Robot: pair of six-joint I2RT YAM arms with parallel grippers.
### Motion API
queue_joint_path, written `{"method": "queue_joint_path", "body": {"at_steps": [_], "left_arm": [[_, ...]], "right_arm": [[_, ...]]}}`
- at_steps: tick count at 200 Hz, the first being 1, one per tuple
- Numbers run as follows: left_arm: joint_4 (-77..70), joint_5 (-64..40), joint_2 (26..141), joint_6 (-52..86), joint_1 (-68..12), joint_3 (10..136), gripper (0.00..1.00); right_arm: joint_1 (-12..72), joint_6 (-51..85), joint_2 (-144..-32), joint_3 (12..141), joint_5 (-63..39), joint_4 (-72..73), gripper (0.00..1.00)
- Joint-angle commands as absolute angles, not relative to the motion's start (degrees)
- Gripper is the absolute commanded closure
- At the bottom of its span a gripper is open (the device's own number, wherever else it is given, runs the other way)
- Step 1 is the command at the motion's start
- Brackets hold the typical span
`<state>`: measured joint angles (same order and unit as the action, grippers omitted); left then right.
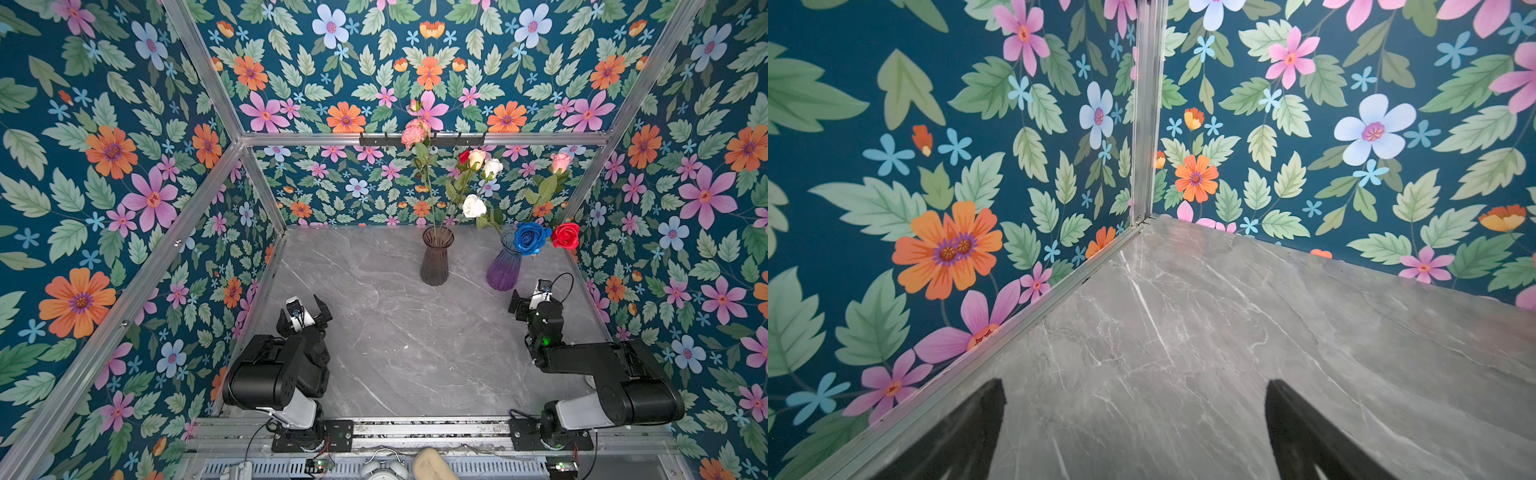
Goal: Arrange flowers in a vase
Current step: Reset both arms
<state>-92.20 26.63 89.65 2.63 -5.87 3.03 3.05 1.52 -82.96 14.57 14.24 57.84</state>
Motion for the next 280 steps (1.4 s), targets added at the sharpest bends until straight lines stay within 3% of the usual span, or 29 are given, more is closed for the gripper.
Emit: {"method": "queue_joint_path", "body": {"at_steps": [1,48,91,143,160,173,192,205,280], "left_arm": [[-94.95,22.0,90.14,0.19,-5.78,3.75,0.0],[-94.68,17.46,95.62,-1.94,-5.54,7.18,0.0],[-72.64,15.6,92.27,1.58,-3.28,15.52,0.0],[-74.9,15.33,92.86,0.9,-3.03,15.12,0.0],[-79.44,7.58,92.65,-1.94,-3.34,12.22,0.0],[-83.95,5.44,92.98,-2.79,-3.34,10.34,0.0],[-73.1,6.46,92.61,-1.54,-2.97,15.92,0.0],[-71.12,3.29,92.51,0.2,-0.53,16.56,0.0],[-71.72,3.69,92.56,-0.09,-0.54,16.44,0.0]], "right_arm": [[3.08,2.15,-82.79,14.82,13.78,58.36,0.01],[3.08,2.11,-82.88,14.78,13.8,58.36,0.01],[3.08,2.27,-82.88,15.4,13.39,56.17,0.01],[3.12,1.31,-82.71,14.09,11.73,58.45,0.01],[3.23,-1.99,-82.28,10.11,3.82,65.86,0.01],[3.34,-2.26,-81.96,8.77,3.34,68.05,0.01],[3.11,0.6,-83.23,14.81,8.93,59.19,0.01],[-0.8,4.06,-82.03,17.9,4.27,49.58,0.01],[-1.02,3.78,-82.35,17.54,4.41,51.08,0.01]]}}
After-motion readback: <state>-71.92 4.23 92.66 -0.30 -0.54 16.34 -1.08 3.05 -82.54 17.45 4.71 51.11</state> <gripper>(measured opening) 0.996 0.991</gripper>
